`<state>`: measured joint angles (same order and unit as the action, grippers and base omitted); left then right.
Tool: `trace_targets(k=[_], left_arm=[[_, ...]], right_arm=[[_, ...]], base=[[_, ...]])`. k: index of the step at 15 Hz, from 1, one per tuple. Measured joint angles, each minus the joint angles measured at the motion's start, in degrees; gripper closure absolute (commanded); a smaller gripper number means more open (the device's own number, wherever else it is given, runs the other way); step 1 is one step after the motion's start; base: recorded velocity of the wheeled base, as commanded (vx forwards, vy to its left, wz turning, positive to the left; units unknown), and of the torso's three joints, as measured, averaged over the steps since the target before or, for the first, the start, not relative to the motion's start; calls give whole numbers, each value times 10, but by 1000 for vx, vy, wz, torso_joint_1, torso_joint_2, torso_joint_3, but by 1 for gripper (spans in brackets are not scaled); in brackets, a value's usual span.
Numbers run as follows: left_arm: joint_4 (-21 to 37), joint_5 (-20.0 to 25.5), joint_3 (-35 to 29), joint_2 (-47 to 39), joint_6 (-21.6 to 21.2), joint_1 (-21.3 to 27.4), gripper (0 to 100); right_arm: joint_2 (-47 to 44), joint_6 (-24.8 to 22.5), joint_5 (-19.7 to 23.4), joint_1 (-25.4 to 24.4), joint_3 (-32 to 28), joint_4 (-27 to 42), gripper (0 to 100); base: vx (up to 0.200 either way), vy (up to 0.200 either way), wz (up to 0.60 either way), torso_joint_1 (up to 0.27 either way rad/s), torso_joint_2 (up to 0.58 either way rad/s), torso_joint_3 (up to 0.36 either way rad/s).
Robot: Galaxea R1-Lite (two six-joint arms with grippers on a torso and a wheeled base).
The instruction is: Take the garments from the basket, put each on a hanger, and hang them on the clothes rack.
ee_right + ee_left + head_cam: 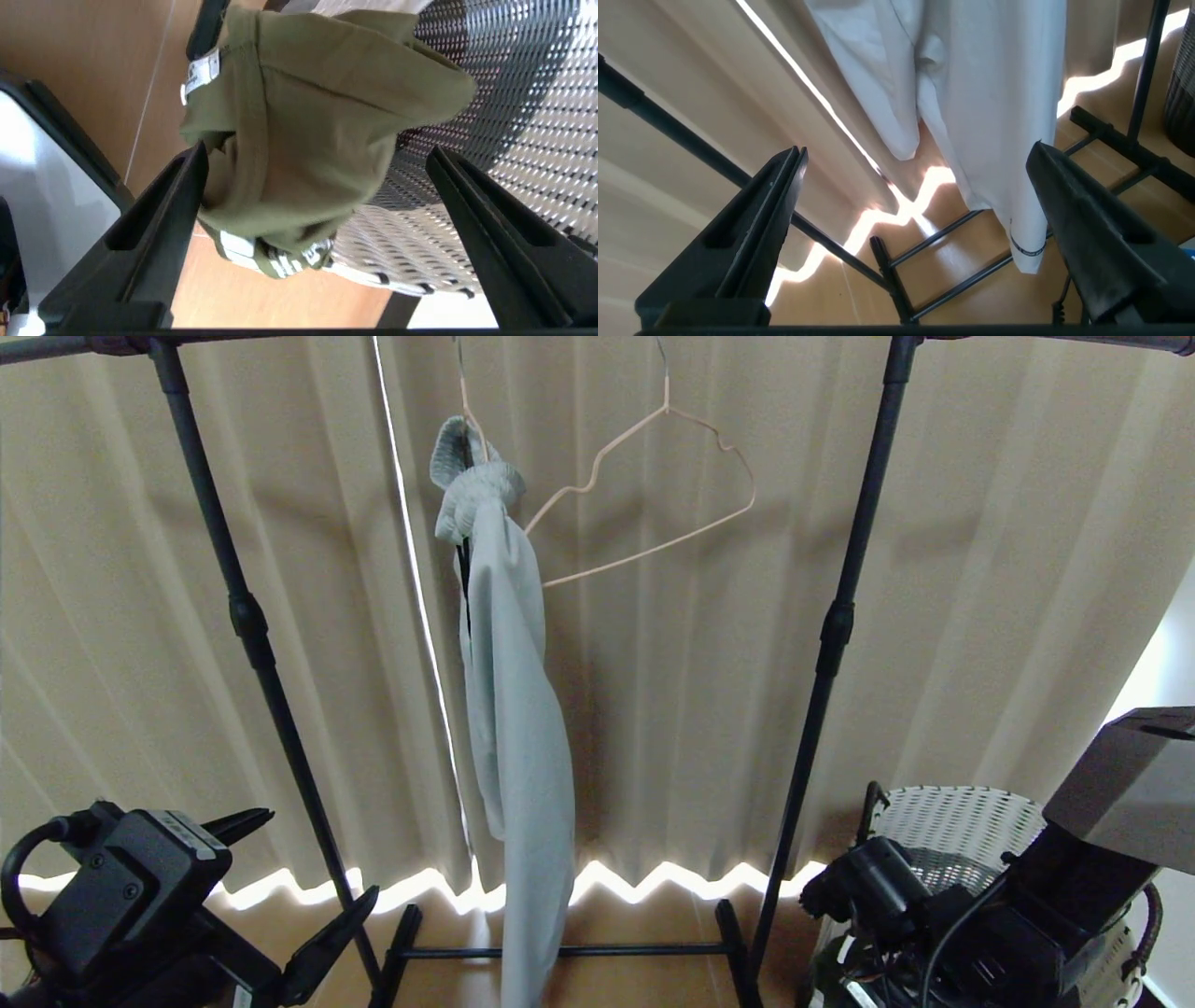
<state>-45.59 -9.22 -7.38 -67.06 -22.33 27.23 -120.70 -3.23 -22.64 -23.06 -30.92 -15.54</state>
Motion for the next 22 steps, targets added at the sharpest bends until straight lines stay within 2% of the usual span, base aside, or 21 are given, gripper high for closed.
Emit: trace_targets(k=[3, 4, 10, 14, 19, 22], left_arm=[[0, 0, 0, 4, 1, 0, 0], [0, 0, 0, 4, 1, 0, 0], [0, 0, 1, 7, 0, 0, 0], [0, 0, 2, 9, -1, 0, 0], [0, 0, 6, 10, -4, 0, 0], [0, 1, 7, 11, -5, 3, 0]], right_arm=[[-16, 0, -18, 9, -1, -2, 0], [-17, 0, -18, 11, 0, -2, 100], [0, 2, -26, 14, 5, -5, 100], [44, 0, -27, 11, 13, 2, 100], [129, -1, -27, 10, 9, -2, 100], [212, -8, -25, 10, -12, 1, 100]], base=[[0, 0, 0, 0, 0, 0], [0, 0, 0, 0, 0, 0], [0, 0, 0, 0, 0, 0], [0, 0, 0, 0, 0, 0], [0, 0, 0, 0, 0, 0], [0, 0, 0, 0, 0, 0]])
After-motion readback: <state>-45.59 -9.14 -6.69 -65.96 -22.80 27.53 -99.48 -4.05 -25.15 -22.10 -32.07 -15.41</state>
